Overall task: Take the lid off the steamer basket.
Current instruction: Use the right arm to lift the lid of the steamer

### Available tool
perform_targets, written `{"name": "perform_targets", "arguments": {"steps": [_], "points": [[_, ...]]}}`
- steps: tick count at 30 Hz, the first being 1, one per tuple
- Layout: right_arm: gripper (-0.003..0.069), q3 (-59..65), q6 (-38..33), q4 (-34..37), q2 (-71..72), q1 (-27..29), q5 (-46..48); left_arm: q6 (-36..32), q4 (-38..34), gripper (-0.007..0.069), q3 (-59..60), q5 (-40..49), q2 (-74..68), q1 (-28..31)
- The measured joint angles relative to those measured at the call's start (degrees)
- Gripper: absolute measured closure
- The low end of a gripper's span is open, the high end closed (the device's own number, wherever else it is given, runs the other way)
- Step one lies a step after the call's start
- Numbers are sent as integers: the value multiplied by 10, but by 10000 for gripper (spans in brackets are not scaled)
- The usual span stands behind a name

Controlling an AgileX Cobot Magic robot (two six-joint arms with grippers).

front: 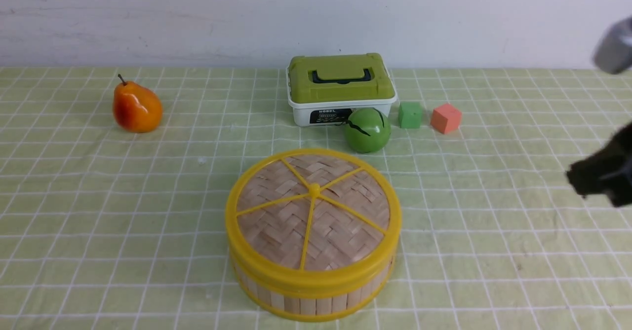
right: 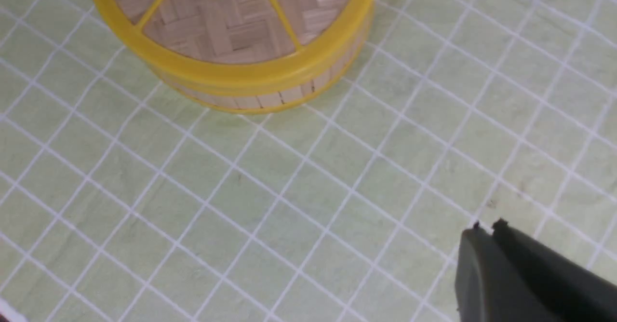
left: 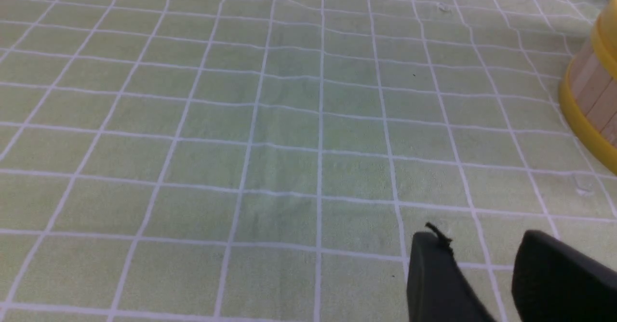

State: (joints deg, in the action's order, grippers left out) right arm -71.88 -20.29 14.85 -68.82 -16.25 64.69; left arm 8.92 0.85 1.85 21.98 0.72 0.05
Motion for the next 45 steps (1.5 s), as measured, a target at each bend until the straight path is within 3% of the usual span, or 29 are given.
{"name": "perform_targets", "arguments": {"steps": [5, 9, 12, 15, 17, 18, 23, 29, 37, 45], "points": [[649, -109, 52, -60, -149, -99, 0, 0, 0, 386, 0, 0, 0, 0], [615, -189, 81, -87, -240, -138, 5, 0, 0, 386, 0, 0, 0, 0], [534, -260, 92, -90, -326, -159, 17, 0, 0, 386, 0, 0, 0, 0], [378, -334, 94, -80, -415, -178, 22, 0, 0, 386, 0, 0, 0, 0], [335, -356, 94, -77, -439, -184, 22, 0, 0, 386, 0, 0, 0, 0], [270, -383, 100, -74, -472, -191, 20, 0, 0, 386, 0, 0, 0, 0], [214, -428, 108, -70, -529, -203, 0, 0, 0, 386, 0, 0, 0, 0], [280, -433, 109, -62, -547, -203, -4, 0, 0, 386, 0, 0, 0, 0], [579, -439, 109, -57, -547, -203, 14, 0, 0, 386, 0, 0, 0, 0], [578, -438, 109, -77, -509, -203, 53, 0, 0, 386, 0, 0, 0, 0]]}}
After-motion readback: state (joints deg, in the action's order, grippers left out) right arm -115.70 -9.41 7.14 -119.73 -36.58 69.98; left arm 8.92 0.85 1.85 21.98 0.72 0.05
